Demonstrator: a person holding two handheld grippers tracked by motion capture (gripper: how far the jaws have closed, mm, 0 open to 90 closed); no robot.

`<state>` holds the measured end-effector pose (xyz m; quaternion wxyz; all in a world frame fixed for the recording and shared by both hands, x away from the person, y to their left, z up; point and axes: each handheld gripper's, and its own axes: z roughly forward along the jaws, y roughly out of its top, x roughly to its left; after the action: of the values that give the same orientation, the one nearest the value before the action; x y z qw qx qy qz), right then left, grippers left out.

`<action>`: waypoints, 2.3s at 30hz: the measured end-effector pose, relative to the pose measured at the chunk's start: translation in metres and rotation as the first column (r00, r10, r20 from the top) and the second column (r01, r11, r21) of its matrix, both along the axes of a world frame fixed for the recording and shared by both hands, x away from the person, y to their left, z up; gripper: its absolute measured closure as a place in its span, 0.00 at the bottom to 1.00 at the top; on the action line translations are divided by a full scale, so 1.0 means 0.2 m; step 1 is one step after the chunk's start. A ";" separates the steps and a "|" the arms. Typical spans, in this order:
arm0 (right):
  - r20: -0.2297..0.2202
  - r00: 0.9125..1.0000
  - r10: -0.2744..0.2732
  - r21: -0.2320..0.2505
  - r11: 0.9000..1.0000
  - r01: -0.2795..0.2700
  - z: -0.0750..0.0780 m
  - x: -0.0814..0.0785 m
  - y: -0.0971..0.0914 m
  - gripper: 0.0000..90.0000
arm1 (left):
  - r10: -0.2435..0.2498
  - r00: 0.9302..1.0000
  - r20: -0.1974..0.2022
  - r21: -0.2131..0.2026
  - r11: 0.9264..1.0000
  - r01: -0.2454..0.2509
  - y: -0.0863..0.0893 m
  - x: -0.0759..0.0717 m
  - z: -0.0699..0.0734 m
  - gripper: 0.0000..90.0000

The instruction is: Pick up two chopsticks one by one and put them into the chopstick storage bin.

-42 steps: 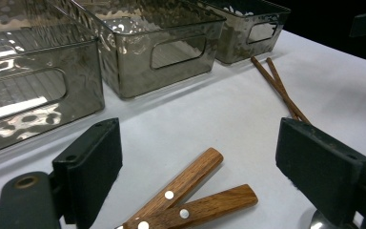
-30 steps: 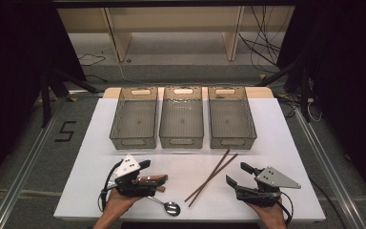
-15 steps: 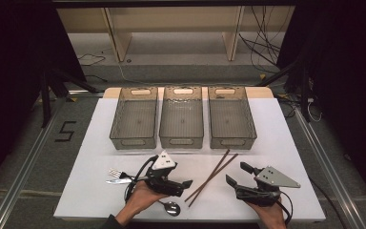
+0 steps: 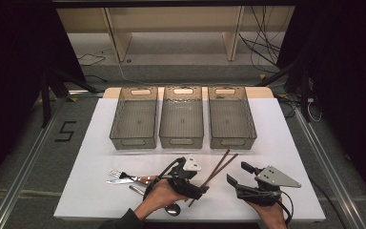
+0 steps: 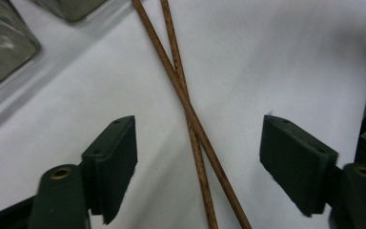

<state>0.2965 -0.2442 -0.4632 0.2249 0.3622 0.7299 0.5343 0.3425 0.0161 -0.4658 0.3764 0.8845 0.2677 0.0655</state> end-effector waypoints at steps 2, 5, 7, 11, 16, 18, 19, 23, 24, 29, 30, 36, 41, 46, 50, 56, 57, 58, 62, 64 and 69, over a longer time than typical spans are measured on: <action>-0.001 1.000 0.001 0.001 1.000 -0.001 0.00 0.00 0.00 0.33 | -0.007 1.000 -0.002 0.015 1.000 0.007 -0.03 0.00 -0.01 0.38; -0.001 1.000 0.001 0.000 1.000 -0.001 0.00 0.00 0.00 0.33 | -0.015 1.000 -0.001 0.038 0.999 0.015 -0.07 0.01 -0.02 0.48; 0.001 1.000 0.004 -0.002 1.000 -0.004 0.00 0.00 0.00 0.34 | -0.018 1.000 -0.009 0.070 0.997 0.018 -0.08 0.01 -0.03 0.53; -0.002 1.000 0.004 -0.003 1.000 -0.004 0.00 0.00 0.01 0.34 | -0.014 1.000 -0.013 0.093 0.996 0.015 -0.09 0.02 -0.05 0.59; -0.001 1.000 0.007 -0.007 1.000 -0.007 0.00 0.00 0.01 0.34 | -0.013 0.999 -0.043 0.108 0.994 0.018 -0.09 0.03 -0.07 0.68; -0.001 1.000 0.007 -0.007 1.000 -0.007 0.00 0.00 0.01 0.34 | -0.013 0.999 -0.048 0.107 0.994 0.018 -0.09 0.03 -0.08 0.72; -0.001 1.000 0.007 -0.008 1.000 -0.007 0.00 0.00 0.01 0.34 | -0.017 0.999 -0.050 0.109 0.994 0.022 -0.09 0.04 -0.08 0.74; 0.001 1.000 0.006 -0.008 1.000 -0.006 -0.01 0.00 0.01 0.34 | -0.011 0.998 -0.057 0.102 0.995 0.017 -0.09 0.04 -0.08 0.80; 0.001 1.000 0.006 -0.008 1.000 -0.006 -0.01 0.00 0.01 0.34 | 0.000 0.998 -0.065 0.089 0.996 0.005 -0.09 0.04 -0.08 0.80; 0.002 1.000 0.007 -0.011 1.000 -0.007 -0.01 0.00 0.01 0.34 | 0.015 0.994 -0.110 0.055 0.998 -0.009 -0.07 0.06 -0.08 0.85; 0.001 1.000 0.008 -0.012 1.000 -0.008 -0.01 0.00 0.01 0.34 | 0.020 0.993 -0.115 0.047 0.999 -0.014 -0.07 0.07 -0.09 0.86; 0.002 1.000 0.011 -0.018 1.000 -0.011 -0.01 0.00 0.01 0.34 | 0.023 0.988 -0.151 0.024 1.000 -0.019 -0.04 0.09 -0.09 0.93; 0.004 1.000 0.013 -0.019 1.000 -0.013 -0.01 0.00 0.01 0.34 | 0.020 0.986 -0.168 0.018 1.000 -0.018 -0.04 0.10 -0.09 0.93; 0.005 1.000 0.014 -0.019 1.000 -0.014 -0.01 0.00 0.01 0.34 | 0.026 0.985 -0.171 0.015 1.000 -0.024 -0.03 0.10 -0.09 0.94; 0.001 1.000 0.013 -0.021 1.000 -0.013 -0.01 0.00 0.02 0.34 | 0.022 0.982 -0.188 0.007 1.000 -0.021 -0.02 0.11 -0.08 0.94; 0.001 1.000 0.015 -0.022 1.000 -0.015 -0.01 0.00 0.02 0.34 | 0.016 0.977 -0.210 -0.002 1.000 -0.017 -0.01 0.12 -0.09 0.94; 0.001 1.000 0.014 -0.021 1.000 -0.014 -0.01 0.00 0.02 0.34 | 0.016 0.977 -0.212 -0.003 1.000 -0.017 -0.01 0.12 -0.09 0.93; 0.001 1.000 0.014 -0.021 1.000 -0.014 -0.01 0.00 0.02 0.34 | 0.016 0.976 -0.215 -0.003 1.000 -0.017 -0.01 0.12 -0.09 0.93; 0.000 1.000 0.015 -0.020 1.000 -0.015 -0.01 0.00 0.02 0.34 | 0.011 0.975 -0.222 -0.002 1.000 -0.012 0.00 0.12 -0.08 0.93; 0.000 1.000 0.015 -0.020 1.000 -0.015 -0.01 0.00 0.02 0.34 | 0.013 0.975 -0.223 -0.005 1.000 -0.014 0.00 0.13 -0.08 0.93; 0.000 1.000 0.014 -0.019 1.000 -0.014 -0.01 0.00 0.02 0.34 | 0.002 0.974 -0.227 0.007 1.000 0.000 0.01 0.13 -0.08 0.94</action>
<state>0.2968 -0.2403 -0.4650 0.2249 0.3546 0.7375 0.5289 0.3690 0.0180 -0.4825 0.3404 0.8874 0.3091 -0.0349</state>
